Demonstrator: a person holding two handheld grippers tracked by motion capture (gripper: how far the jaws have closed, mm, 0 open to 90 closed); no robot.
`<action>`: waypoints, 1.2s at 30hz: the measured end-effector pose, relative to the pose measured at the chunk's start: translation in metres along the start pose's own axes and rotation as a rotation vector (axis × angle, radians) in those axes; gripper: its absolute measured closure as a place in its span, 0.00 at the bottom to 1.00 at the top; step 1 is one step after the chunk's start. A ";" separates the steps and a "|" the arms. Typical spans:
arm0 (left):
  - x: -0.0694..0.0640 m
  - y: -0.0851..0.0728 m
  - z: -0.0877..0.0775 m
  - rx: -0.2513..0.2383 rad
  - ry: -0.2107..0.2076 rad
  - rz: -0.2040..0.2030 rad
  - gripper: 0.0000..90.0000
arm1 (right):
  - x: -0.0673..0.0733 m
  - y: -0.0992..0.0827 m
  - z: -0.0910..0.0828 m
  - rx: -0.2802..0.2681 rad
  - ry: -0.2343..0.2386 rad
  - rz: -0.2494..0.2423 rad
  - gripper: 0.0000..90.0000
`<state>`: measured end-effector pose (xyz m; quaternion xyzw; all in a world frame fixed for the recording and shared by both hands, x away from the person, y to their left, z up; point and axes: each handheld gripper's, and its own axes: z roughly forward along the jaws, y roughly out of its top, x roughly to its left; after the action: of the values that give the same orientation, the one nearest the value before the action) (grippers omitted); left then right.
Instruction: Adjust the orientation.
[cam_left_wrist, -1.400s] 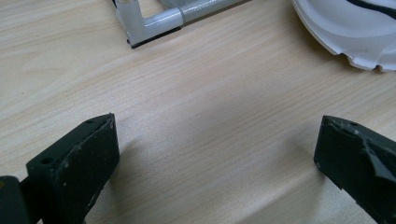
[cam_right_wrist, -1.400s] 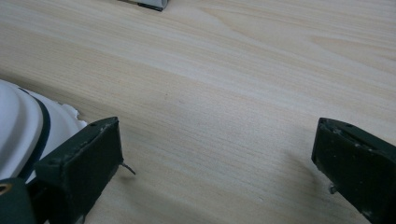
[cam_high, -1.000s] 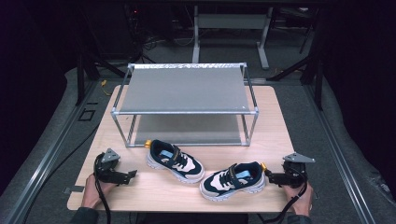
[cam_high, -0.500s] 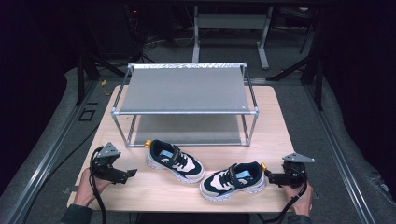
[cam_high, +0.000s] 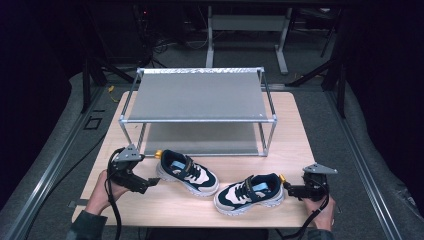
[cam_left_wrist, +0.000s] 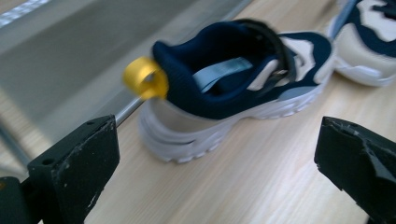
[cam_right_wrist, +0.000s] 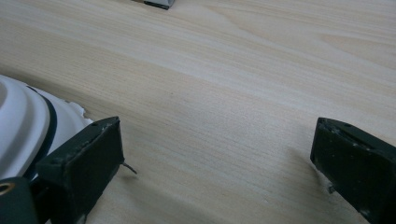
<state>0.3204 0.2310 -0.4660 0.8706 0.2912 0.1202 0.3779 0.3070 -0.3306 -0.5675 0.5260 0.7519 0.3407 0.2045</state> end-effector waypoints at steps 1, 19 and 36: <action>-0.001 0.004 0.002 0.007 -0.007 0.010 0.00 | 0.000 0.000 0.000 -0.001 0.001 0.002 0.02; -0.017 0.038 0.045 0.073 -0.101 0.121 0.12 | -0.001 0.000 -0.001 -0.005 0.012 0.005 0.05; -0.014 0.038 0.076 0.234 -0.192 0.201 0.51 | -0.001 0.000 -0.001 -0.001 0.021 0.007 0.06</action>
<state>0.3574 0.1577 -0.4903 0.9408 0.1772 0.0390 0.2864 0.3070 -0.3320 -0.5673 0.5250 0.7520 0.3472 0.1956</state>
